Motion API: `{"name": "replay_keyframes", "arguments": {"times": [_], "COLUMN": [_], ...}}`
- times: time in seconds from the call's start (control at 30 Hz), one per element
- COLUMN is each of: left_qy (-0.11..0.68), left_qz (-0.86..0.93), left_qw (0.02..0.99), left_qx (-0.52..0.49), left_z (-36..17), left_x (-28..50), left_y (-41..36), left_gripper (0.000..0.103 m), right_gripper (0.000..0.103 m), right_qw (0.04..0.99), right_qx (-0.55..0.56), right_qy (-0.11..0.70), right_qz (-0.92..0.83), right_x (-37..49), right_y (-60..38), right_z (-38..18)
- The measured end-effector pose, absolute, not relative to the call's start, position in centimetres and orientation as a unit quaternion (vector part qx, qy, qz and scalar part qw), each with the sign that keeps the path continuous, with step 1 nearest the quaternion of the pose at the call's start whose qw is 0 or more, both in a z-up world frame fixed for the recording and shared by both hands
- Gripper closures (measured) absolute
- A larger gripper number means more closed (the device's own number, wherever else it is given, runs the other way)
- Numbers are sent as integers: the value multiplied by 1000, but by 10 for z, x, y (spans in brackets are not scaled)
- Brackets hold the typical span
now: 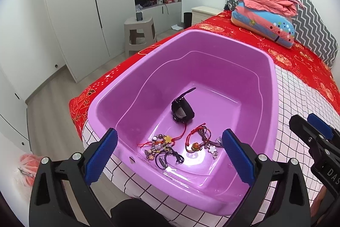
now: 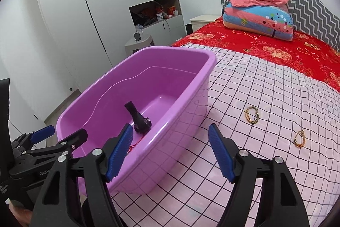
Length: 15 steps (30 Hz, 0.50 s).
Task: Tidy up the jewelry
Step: 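Move both open tools away from the tub over the two beaded bracelets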
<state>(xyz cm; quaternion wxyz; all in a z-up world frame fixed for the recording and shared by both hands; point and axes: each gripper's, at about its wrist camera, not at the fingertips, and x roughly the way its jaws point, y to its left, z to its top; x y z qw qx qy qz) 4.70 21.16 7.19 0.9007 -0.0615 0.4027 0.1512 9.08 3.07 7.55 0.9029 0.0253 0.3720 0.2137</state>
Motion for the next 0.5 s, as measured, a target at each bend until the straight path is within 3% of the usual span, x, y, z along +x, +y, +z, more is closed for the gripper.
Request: {"name": "replay_keyframes", "arguments": {"times": [0.5], "left_qy": [398], "left_qz": [138], "left_qw": [906], "left_qx": [-37], "left_z": [76], "left_x": [38], "left_y": [184], "left_gripper": [6], "right_gripper": [31], "right_qw": [910], "right_qx": [48], "right_qy": [360], "right_qz": [201], "right_x": [76], "right_y": [-2], "right_z": [80]}}
